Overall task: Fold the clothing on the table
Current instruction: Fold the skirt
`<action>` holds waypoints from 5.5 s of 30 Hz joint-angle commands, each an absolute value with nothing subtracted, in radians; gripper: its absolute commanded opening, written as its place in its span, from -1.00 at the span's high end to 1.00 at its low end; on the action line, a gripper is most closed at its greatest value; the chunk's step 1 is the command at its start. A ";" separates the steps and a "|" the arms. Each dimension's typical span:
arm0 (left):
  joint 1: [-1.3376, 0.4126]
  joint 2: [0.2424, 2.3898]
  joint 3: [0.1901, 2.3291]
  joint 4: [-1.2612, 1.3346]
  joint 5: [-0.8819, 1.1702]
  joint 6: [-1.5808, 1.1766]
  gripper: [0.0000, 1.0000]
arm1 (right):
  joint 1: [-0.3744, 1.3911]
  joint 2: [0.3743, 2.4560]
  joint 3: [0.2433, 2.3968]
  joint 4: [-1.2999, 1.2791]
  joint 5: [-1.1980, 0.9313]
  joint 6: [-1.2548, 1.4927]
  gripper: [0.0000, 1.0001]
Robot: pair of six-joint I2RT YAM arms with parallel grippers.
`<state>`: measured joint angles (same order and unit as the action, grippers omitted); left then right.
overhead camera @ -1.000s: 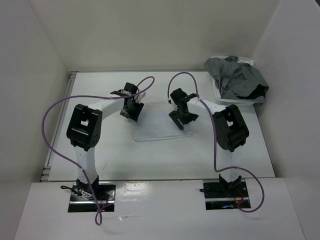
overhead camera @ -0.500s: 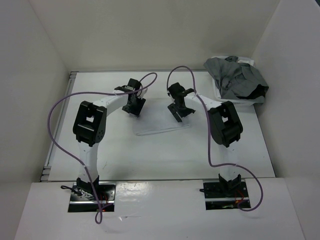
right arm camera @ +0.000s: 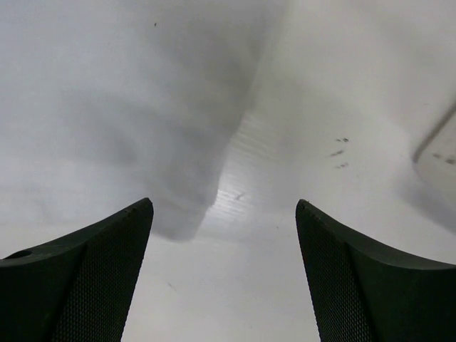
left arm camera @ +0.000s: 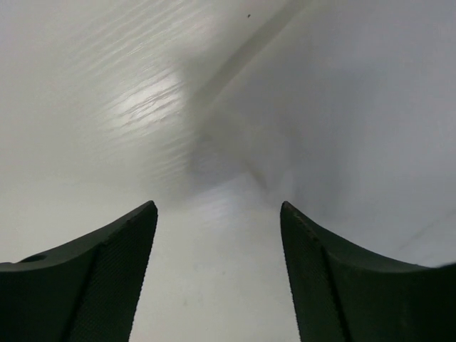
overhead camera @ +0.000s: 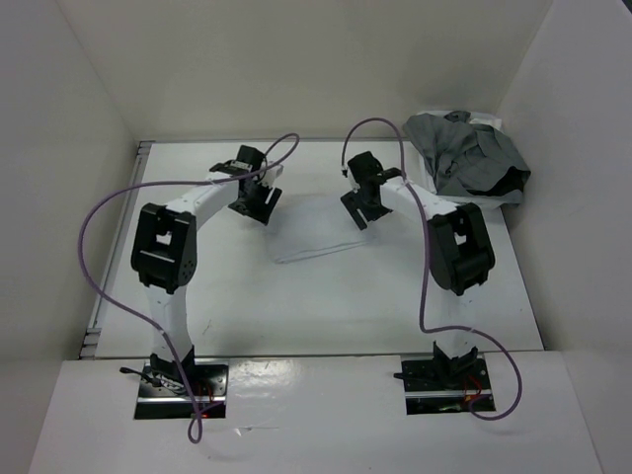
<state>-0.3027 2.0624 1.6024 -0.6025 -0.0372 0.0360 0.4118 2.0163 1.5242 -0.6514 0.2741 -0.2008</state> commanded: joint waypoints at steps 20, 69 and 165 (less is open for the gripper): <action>-0.124 2.229 1.781 -0.712 0.589 0.426 -0.37 | 0.282 1.594 1.348 -0.678 0.141 -0.284 -0.71; -0.144 2.198 1.660 -0.637 0.517 0.230 1.00 | 0.144 1.842 1.334 -0.603 -0.314 -0.189 -0.63; -0.135 2.207 1.615 -0.617 0.545 0.155 1.00 | 0.738 1.989 1.801 -0.732 0.058 -0.354 1.00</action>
